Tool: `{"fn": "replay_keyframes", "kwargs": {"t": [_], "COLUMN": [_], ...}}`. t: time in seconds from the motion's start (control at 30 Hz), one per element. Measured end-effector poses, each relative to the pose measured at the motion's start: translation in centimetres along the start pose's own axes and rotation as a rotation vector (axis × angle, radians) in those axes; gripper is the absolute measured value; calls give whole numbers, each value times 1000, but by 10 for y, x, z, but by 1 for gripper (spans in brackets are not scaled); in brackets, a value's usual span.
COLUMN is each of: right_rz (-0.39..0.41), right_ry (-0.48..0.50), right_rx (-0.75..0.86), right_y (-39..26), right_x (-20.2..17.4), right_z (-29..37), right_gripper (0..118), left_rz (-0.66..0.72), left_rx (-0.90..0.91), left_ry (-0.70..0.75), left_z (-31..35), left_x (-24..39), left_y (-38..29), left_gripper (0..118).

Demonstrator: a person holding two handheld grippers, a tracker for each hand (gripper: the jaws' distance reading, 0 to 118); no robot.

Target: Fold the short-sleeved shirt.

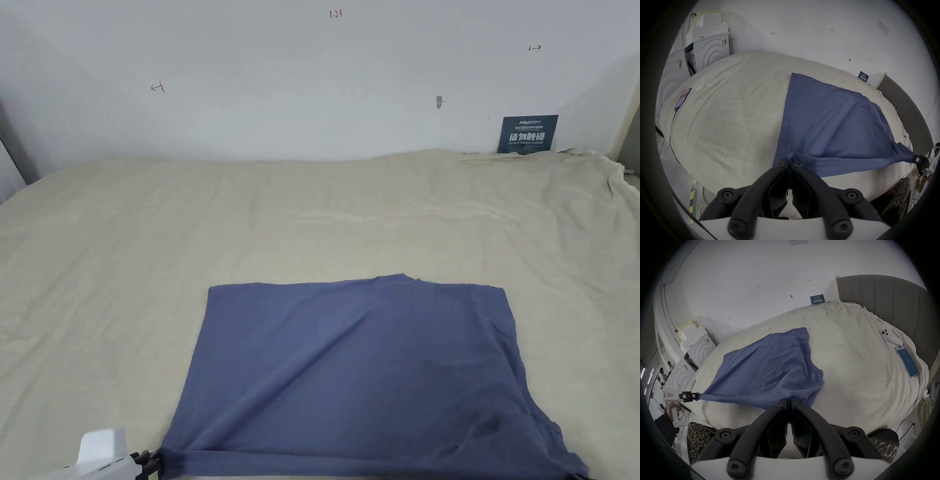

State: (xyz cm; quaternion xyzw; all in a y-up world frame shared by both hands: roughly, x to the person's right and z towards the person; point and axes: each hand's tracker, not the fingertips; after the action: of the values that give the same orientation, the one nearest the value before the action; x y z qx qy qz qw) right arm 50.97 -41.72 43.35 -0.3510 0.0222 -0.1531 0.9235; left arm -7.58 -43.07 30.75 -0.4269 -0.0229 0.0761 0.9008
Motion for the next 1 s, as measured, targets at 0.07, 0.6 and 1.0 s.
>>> {"fn": "replay_keyframes", "kwargs": {"t": [0.07,0.6,1.0], "right_rz": [-5,-17,50], "right_ry": [0,-208,-198], "right_rx": [-12,-271,-22], "right_y": [-3,-22,32], "right_x": [-10,-2,-40], "right_z": [7,-68,-10], "right_gripper": [2,4,104], "left_rz": [2,-23,-12], "left_rx": [-7,-186,14], "left_ry": [0,103,79], "left_z": [2,-40,24], "left_x": [-1,12,35], "left_y": [-5,-25,4], "left_gripper": [0,31,114]}}
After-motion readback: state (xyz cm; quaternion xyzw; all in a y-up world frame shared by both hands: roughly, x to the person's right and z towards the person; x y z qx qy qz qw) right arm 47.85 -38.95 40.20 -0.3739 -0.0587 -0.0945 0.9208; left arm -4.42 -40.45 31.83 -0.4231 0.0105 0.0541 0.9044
